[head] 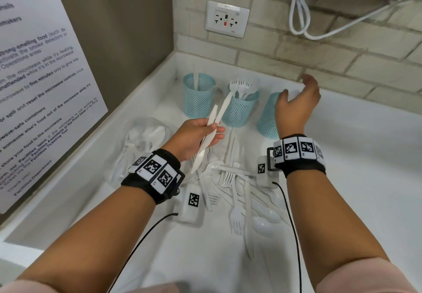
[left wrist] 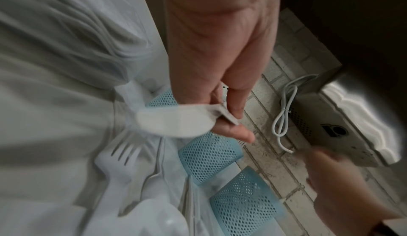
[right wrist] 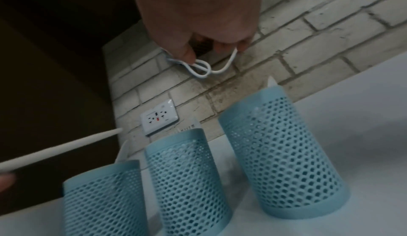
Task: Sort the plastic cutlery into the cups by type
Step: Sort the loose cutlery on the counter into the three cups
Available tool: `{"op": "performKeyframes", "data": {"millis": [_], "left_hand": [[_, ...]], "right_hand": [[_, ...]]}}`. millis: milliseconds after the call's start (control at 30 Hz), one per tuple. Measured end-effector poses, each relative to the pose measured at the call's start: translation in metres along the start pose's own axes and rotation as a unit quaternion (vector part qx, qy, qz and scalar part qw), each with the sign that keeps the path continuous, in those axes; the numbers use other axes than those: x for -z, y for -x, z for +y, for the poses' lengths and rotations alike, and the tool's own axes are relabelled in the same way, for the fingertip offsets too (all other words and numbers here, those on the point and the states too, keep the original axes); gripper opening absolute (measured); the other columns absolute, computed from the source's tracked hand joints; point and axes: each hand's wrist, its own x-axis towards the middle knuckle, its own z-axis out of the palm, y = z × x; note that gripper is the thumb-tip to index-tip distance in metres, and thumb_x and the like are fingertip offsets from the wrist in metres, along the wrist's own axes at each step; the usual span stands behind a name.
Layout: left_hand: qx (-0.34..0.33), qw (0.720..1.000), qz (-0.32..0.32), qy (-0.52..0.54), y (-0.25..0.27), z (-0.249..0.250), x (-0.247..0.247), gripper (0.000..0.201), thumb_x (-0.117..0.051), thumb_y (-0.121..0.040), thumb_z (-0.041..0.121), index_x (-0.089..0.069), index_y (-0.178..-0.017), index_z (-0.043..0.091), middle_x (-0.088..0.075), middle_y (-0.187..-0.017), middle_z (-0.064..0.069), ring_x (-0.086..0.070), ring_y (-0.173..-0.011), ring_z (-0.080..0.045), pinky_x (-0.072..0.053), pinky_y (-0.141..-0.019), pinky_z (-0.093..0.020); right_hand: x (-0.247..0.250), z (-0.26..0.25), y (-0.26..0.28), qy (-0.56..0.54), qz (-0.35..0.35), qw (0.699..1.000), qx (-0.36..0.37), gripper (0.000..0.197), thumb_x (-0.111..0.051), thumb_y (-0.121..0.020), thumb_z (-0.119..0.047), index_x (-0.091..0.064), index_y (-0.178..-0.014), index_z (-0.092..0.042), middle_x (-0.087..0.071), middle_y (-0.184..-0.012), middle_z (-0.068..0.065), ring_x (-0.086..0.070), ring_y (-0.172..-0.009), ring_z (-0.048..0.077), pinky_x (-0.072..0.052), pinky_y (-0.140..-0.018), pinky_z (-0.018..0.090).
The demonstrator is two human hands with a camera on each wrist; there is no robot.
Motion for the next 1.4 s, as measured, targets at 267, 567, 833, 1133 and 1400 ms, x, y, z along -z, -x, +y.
{"op": "performKeyframes", "data": {"millis": [267,567,833,1133,1400], "left_hand": [[-0.011,1.0,-0.019,-0.019,0.002,0.0,0.002,0.014,-0.055,-0.093,0.009,-0.064,-0.103,0.008,-0.072,-0.092,-0.002,-0.071,-0.075,-0.011,-0.057,-0.067,-0.02],[0.024,0.996,-0.036,0.074,0.002,0.004,0.01,0.027,-0.038,-0.101,0.019,-0.062,-0.107,0.008,-0.074,-0.089,-0.004,-0.071,-0.076,-0.014,-0.056,-0.061,-0.02],[0.036,0.997,-0.072,0.023,0.002,0.006,0.0,0.032,-0.033,-0.103,0.025,-0.06,-0.11,0.009,-0.069,-0.102,-0.009,-0.07,-0.084,-0.019,-0.057,-0.076,-0.031],[0.025,0.994,-0.104,-0.027,0.007,0.007,-0.004,0.029,-0.036,-0.101,0.025,-0.062,-0.107,0.016,-0.074,-0.089,-0.002,-0.072,-0.078,-0.017,-0.059,-0.068,-0.027],[0.048,0.997,-0.059,-0.034,0.008,0.007,0.021,0.021,-0.049,-0.096,0.014,-0.061,-0.111,0.006,-0.074,-0.078,0.003,-0.069,-0.065,-0.005,-0.057,-0.062,-0.019]], "right_hand": [[-0.019,-0.036,0.024,-0.127,-0.316,0.938,0.063,0.03,-0.061,-0.087,-0.018,-0.065,-0.117,-0.019,-0.06,-0.116,-0.001,-0.061,-0.082,0.009,-0.049,-0.079,0.018],[-0.015,-0.037,0.021,-0.24,-0.353,0.895,-0.129,0.038,-0.058,-0.088,0.003,-0.049,-0.123,-0.009,-0.056,-0.068,0.0,-0.06,-0.054,0.002,-0.051,-0.056,0.017],[-0.01,-0.05,0.026,-0.218,-0.502,0.829,-0.116,0.029,-0.057,-0.088,0.005,-0.055,-0.114,-0.008,-0.059,-0.072,0.009,-0.065,-0.057,0.004,-0.055,-0.059,0.016],[-0.012,-0.058,0.03,-0.204,-0.525,0.821,-0.09,0.037,-0.06,-0.086,0.004,-0.056,-0.121,-0.009,-0.062,-0.072,0.003,-0.062,-0.054,0.001,-0.045,-0.049,0.014],[-0.002,-0.033,0.016,-0.288,-0.328,0.875,-0.211,0.02,-0.058,-0.087,0.004,-0.061,-0.088,-0.016,-0.059,-0.074,0.003,-0.06,-0.053,0.001,-0.048,-0.052,0.013]]}}
